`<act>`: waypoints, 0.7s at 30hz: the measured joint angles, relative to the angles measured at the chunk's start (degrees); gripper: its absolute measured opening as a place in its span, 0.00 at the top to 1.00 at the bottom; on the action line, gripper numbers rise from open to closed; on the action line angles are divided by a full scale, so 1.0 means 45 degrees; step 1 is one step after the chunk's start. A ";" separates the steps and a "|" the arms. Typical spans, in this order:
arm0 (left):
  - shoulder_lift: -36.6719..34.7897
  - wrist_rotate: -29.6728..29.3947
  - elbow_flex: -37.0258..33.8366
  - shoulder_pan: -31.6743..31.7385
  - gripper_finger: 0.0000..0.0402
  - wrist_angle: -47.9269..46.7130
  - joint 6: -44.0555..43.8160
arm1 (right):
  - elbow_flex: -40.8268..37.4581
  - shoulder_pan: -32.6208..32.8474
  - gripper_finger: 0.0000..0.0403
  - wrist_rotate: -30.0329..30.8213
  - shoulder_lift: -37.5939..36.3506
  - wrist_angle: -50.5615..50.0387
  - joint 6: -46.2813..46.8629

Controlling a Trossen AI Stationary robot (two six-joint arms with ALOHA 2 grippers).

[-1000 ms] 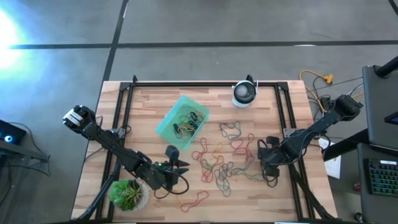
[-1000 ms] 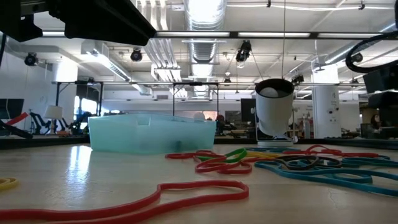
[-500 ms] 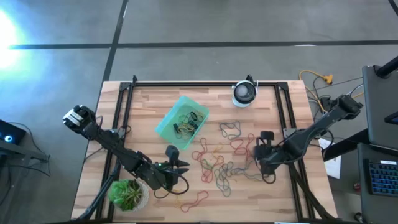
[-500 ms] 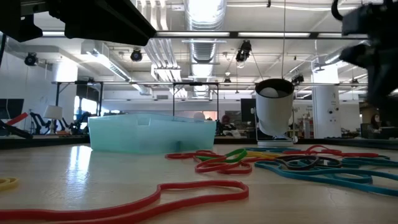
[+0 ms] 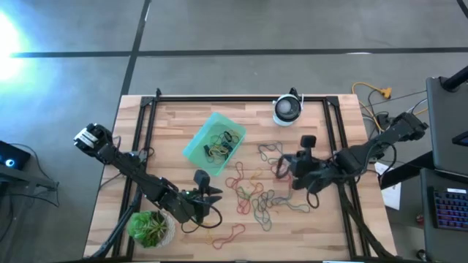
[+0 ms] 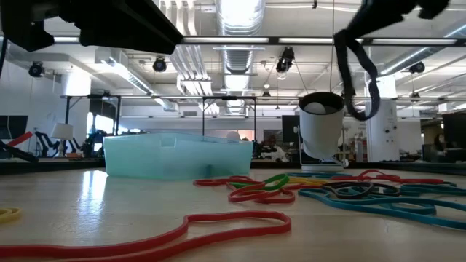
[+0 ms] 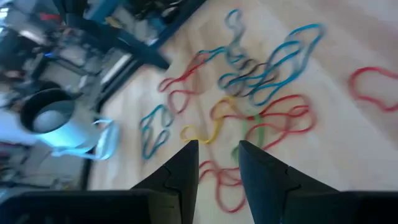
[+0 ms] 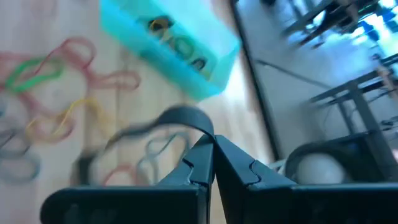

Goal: Pick and place rubber bands into bin
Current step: Put the black rubber band into the green bin

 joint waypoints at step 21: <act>-0.0002 -0.6220 -0.0365 0.0361 0.76 -0.3420 -0.2006 | -0.1622 -0.6636 0.98 -0.6585 0.2202 1.3816 -0.6889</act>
